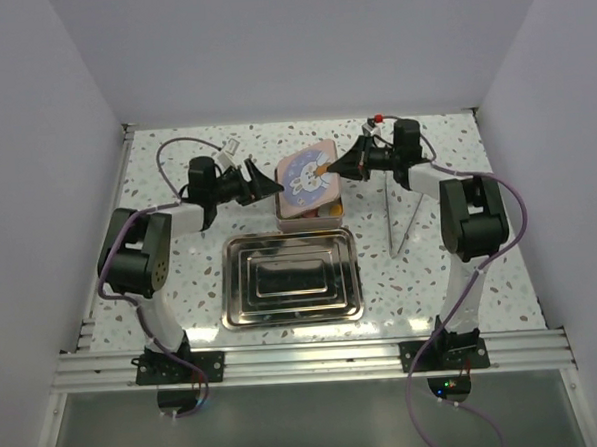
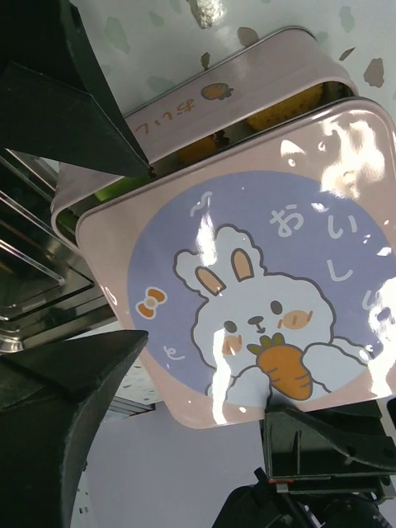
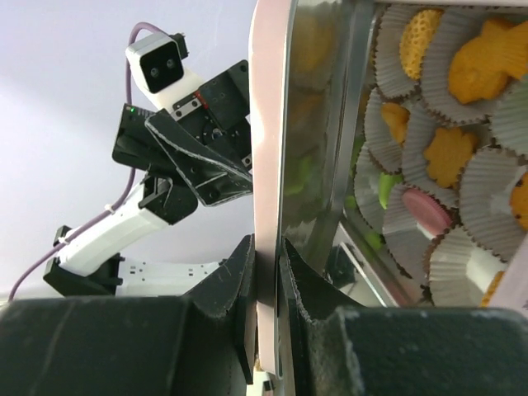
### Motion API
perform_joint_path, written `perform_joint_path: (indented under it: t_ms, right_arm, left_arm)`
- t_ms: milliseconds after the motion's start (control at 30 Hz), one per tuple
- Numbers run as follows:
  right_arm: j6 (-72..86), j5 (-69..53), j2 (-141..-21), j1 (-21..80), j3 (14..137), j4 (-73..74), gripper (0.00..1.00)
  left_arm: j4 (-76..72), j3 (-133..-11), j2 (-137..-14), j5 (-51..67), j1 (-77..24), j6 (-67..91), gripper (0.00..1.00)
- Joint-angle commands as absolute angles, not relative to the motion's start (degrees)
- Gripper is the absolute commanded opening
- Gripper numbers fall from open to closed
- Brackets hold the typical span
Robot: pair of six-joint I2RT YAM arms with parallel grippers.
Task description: Pack the cookies
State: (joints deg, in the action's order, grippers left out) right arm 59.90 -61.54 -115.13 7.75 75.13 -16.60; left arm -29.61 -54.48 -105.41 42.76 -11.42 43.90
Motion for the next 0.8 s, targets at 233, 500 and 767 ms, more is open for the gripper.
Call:
perform_joint_path:
  t_ms: [233, 500, 767]
  right_arm:
    - [57.9, -64.2, -119.4, 5.8, 74.8, -19.4, 0.0]
    - [44.6, -62.0, -119.6, 4.7, 76.3, -1.8, 0.21]
    - [35.4, -57.3, -121.3, 3.6, 81.0, 14.3, 0.34]
  left_arm:
    - [-32.5, -60.6, -110.1, 45.5, -10.5, 42.1, 0.8]
    - [-33.1, -60.7, -111.2, 45.3, -10.4, 42.4, 0.79]
    - [-34.4, -60.0, -111.6, 45.1, -10.4, 43.2, 0.78]
